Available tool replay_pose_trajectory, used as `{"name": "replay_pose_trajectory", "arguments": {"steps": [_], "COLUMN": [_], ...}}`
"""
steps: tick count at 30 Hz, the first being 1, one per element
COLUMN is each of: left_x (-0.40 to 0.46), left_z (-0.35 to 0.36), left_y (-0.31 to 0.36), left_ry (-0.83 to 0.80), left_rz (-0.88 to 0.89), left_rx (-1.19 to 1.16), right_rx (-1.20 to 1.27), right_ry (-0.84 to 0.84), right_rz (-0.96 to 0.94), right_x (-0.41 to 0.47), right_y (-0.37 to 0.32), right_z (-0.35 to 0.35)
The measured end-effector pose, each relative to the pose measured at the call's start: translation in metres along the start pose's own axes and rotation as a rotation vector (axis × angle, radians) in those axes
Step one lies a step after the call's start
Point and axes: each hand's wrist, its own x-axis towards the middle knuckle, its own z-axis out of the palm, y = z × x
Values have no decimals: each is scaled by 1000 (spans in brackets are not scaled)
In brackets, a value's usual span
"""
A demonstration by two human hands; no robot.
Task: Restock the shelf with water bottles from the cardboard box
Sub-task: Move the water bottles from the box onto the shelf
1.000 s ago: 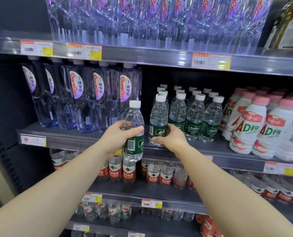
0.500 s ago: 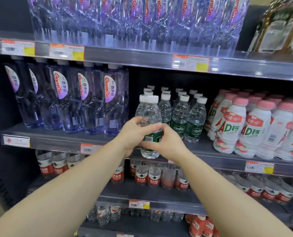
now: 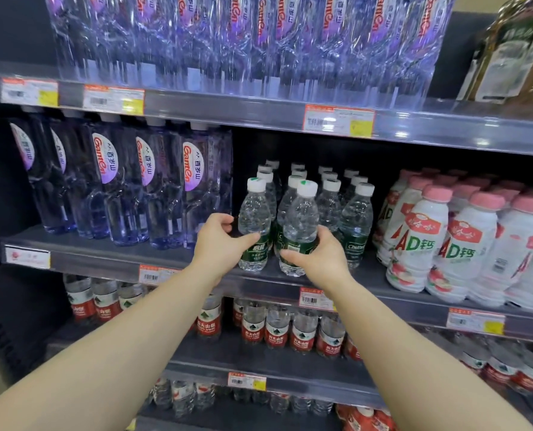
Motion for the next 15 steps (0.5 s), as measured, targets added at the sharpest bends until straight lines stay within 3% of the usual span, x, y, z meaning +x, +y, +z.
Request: {"name": "replay_pose_trajectory", "arguments": {"steps": [10,15], "left_x": [0,3], "left_z": [0,6], "left_y": [-7,-8], "left_ry": [-50,-149], "left_rz": [-51,-42], "left_rx": [58,205], "right_rx": [46,-60], "right_ry": [-108,-98], "right_rz": [50,45], "right_x": [2,2], "right_y": [8,15], "right_z": [1,6]}}
